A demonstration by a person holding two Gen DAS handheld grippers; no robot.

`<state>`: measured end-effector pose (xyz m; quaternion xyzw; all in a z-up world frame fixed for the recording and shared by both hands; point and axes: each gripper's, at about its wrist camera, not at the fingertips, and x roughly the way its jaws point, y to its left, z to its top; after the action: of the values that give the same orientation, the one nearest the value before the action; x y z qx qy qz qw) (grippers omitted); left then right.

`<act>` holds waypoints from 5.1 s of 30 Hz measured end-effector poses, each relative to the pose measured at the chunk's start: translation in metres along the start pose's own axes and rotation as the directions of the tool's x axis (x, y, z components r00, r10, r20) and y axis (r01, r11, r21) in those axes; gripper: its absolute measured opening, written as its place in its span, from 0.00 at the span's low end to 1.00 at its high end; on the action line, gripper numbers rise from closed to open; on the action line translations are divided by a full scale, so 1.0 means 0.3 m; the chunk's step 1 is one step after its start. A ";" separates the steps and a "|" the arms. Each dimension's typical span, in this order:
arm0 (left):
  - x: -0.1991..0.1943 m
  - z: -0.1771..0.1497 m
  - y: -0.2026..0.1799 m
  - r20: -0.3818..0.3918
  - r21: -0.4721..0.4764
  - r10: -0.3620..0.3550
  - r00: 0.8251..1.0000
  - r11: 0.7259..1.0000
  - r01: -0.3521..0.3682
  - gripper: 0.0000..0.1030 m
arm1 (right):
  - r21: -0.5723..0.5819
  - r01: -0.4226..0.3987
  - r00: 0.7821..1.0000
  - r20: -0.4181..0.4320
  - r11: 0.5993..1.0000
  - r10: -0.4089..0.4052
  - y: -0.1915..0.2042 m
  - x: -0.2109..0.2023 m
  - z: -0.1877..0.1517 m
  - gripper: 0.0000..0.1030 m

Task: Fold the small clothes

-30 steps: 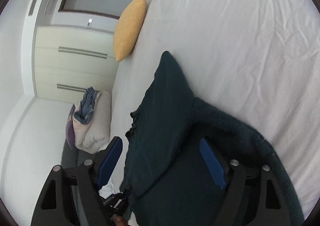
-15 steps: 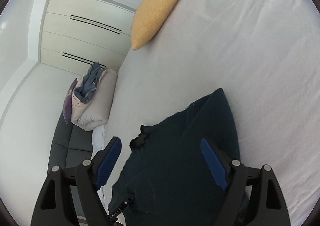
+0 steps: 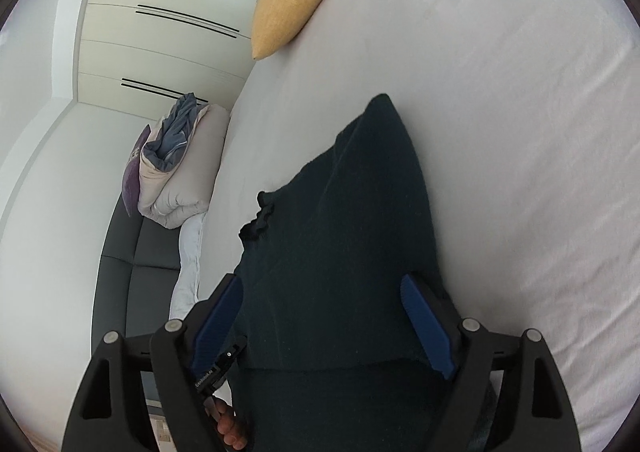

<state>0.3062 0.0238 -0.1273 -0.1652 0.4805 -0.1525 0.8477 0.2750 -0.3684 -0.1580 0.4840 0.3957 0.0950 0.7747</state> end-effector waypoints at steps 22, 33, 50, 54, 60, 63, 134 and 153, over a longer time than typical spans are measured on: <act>-0.763 -0.394 1.173 0.510 -0.776 0.114 0.852 0.488 0.399 0.89 | -0.132 -0.136 0.990 -0.066 0.982 0.128 0.415 0.020 -0.534 0.83; -0.672 -0.310 1.383 0.535 -0.796 0.135 0.834 0.413 0.443 0.39 | -0.156 -0.133 0.989 -0.092 0.979 0.120 0.479 0.078 -0.603 0.83; -0.606 0.152 0.640 0.405 -0.364 0.163 0.900 0.932 -0.005 0.08 | -0.129 -0.132 0.991 -0.033 0.983 0.129 0.358 0.028 -0.566 0.83; -0.425 0.216 0.227 0.348 -0.055 0.125 0.929 0.992 -0.113 0.08 | -0.114 -0.132 0.991 -0.005 0.985 0.133 0.318 -0.006 -0.539 0.83; -0.051 0.019 -0.239 0.243 0.377 0.183 0.953 0.887 -0.267 0.08 | -0.113 -0.120 0.993 -0.010 0.986 0.119 0.299 0.008 -0.465 0.83; 0.073 -0.137 -0.285 0.190 0.424 0.222 0.956 0.860 -0.284 0.08 | -0.123 -0.098 0.995 -0.043 0.988 0.093 0.311 0.066 -0.411 0.83; -0.086 0.102 0.293 0.053 0.000 0.173 0.983 0.985 -0.174 0.09 | -0.254 0.355 0.933 0.045 0.900 -0.356 0.223 0.238 -0.150 0.09; -0.130 0.070 0.220 0.117 0.136 0.235 0.965 0.959 -0.250 0.09 | -0.224 0.361 0.929 0.173 0.905 -0.328 0.290 0.116 -0.134 0.35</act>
<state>0.3117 0.1023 -0.1156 -0.0485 0.4414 -0.0744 0.8929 0.2903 -0.2780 -0.1130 0.3091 0.4078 -0.0263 0.8587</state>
